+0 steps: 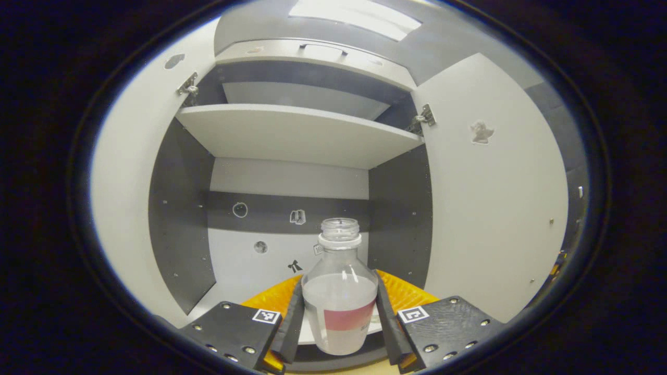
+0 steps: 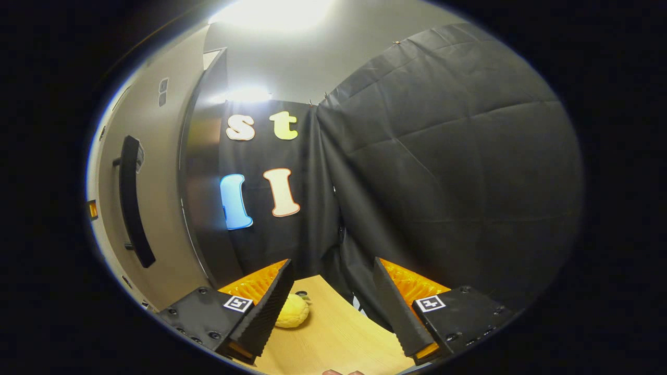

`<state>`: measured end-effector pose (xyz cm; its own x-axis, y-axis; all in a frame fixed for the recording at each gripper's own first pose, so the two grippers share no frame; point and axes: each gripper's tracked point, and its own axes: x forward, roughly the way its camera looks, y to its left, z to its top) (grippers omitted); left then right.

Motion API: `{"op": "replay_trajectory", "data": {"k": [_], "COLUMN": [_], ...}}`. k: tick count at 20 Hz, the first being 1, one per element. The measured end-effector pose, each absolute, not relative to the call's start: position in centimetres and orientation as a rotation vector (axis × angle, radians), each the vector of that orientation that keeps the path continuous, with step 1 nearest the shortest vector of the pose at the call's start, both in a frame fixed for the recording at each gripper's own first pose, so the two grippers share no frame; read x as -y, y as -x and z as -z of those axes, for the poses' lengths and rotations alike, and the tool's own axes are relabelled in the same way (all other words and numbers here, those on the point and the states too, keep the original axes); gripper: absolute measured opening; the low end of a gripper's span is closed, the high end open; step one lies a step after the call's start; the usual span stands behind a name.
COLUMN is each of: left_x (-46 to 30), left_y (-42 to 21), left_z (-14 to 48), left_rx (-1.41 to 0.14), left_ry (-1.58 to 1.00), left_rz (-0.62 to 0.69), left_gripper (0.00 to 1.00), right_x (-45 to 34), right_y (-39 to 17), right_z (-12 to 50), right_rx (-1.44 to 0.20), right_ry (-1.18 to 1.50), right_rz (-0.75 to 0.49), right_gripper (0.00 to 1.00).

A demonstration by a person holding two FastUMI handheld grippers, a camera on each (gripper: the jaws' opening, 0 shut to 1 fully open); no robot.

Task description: Grasp the bottle in the cabinet with the left hand and place it on the coaster, then close the right door with the right hand and the left door with the left hand.

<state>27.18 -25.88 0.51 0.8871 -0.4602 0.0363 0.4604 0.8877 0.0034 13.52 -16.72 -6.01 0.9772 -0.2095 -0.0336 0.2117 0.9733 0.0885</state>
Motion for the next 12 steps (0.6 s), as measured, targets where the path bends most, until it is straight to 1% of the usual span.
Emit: {"op": "replay_trajectory", "data": {"k": [1, 3, 6, 7, 8, 9, 11, 12], "left_x": [25.8, 25.4, 24.2, 23.7, 23.2, 22.5, 21.3, 20.7], "left_y": [-26.0, -23.1, -20.1, -19.3, -18.7, -17.8, -16.3, -15.7], "left_z": [-0.5, 0.0, 2.4, 3.7, 4.8, 6.1, 8.9, 10.1], "left_rx": [0.025, 0.01, -0.037, -0.06, -0.08, -0.095, -0.141, -0.155], "left_ry": [0.006, 0.012, 0.012, 0.014, 0.015, 0.015, 0.024, 0.029], "left_rz": [0.501, 0.546, 0.556, 0.553, 0.543, 0.534, 0.518, 0.501], "left_gripper": [0.66, 0.66, 0.66, 0.75, 0.67, 0.67, 0.67, 0.75], "right_x": [16.6, 16.4, 15.8, 15.6, 15.4, 15.2, 14.6, 14.5], "right_y": [-13.1, -12.3, -11.8, -11.6, -11.3, -11.1, -10.7, -10.6], "right_z": [5.8, 5.8, 6.1, 6.1, 6.1, 5.9, 5.6, 5.5], "right_rx": [-0.02, -0.019, -0.04, -0.047, -0.049, -0.047, -0.044, -0.043], "right_ry": [-0.088, -0.079, -0.074, -0.076, -0.078, -0.075, -0.064, -0.058], "right_rz": [0.211, 0.209, 0.202, 0.198, 0.196, 0.195, 0.187, 0.183], "right_gripper": [0.98, 0.96, 0.96, 0.96, 0.96, 0.98, 0.96, 0.98]}}
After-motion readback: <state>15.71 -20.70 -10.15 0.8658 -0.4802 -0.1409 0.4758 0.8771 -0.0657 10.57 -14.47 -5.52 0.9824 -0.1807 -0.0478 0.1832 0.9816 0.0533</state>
